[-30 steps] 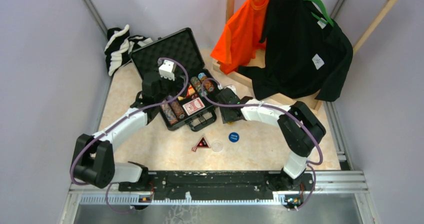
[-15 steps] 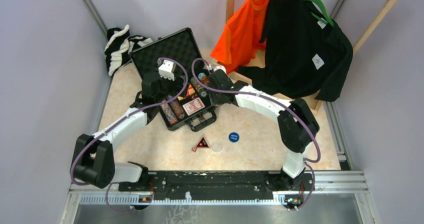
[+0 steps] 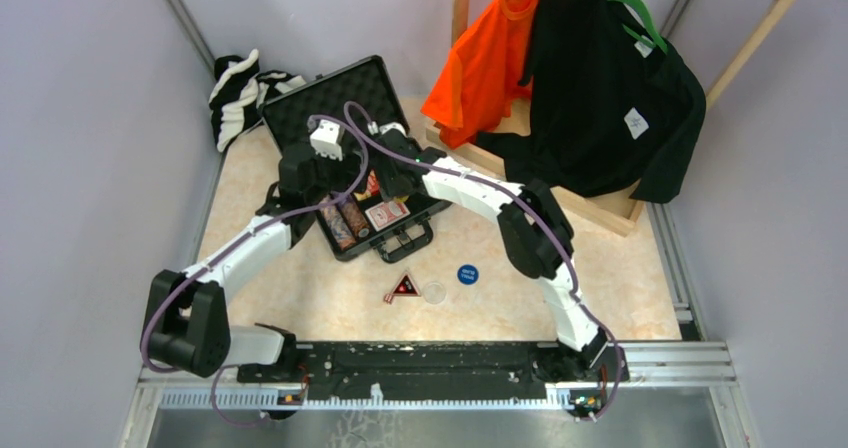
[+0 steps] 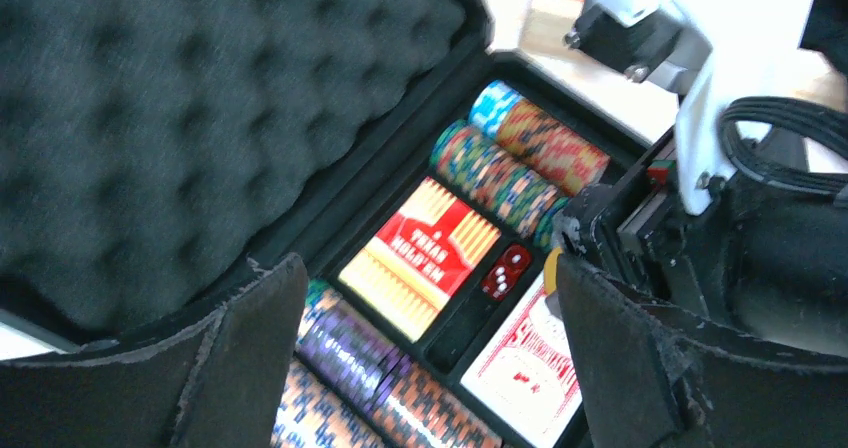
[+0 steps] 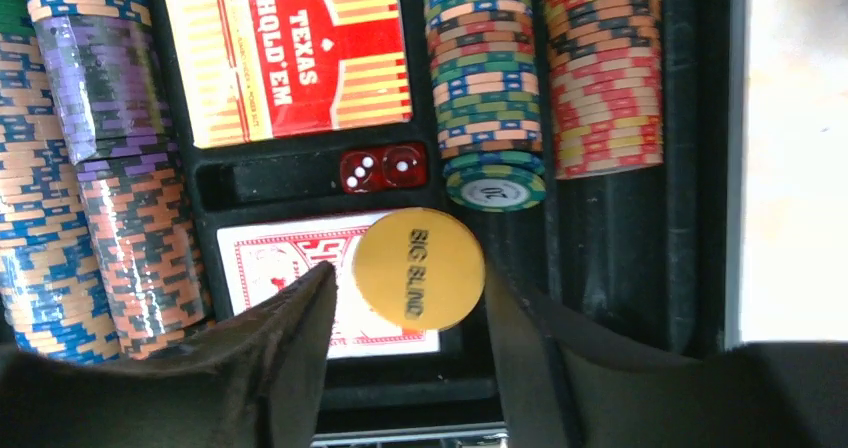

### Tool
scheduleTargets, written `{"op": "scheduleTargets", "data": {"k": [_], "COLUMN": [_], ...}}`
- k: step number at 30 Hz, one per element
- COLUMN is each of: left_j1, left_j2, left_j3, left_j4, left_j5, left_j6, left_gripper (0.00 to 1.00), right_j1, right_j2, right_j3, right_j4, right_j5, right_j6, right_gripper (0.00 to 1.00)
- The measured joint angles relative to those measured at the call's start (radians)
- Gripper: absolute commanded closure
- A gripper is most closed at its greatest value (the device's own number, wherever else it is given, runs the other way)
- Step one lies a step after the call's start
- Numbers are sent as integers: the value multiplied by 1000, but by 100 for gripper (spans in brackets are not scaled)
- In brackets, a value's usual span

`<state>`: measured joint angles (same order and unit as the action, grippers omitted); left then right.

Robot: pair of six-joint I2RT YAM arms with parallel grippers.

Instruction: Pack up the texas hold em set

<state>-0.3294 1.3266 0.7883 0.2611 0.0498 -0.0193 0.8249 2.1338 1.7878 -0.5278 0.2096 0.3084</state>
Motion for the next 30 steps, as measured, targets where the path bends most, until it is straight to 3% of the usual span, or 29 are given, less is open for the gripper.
{"op": "scheduleTargets", "data": {"k": [5,11,20,30], "left_j1": [21,23,23,24], "left_j2": [-6,-40,-85,-98], "left_j3": [-17,-36,-48,-53], "left_j4": [-24,-18,14,33], "left_j5": [-43,-56,-60,-42], "left_j6": [4,-14,-42,-86], "left_gripper": [1,1,1,1], "right_j1": [9,10,-46,-72], "right_j2": [71,50,-290,-648], "right_j3": [68,39,-391,-732], "right_j4": [-26,-26,48,63], "right_j5": [17,42,61,106], "right_j6": [15,15,39,84], "right_gripper": [22,20,20,22]}}
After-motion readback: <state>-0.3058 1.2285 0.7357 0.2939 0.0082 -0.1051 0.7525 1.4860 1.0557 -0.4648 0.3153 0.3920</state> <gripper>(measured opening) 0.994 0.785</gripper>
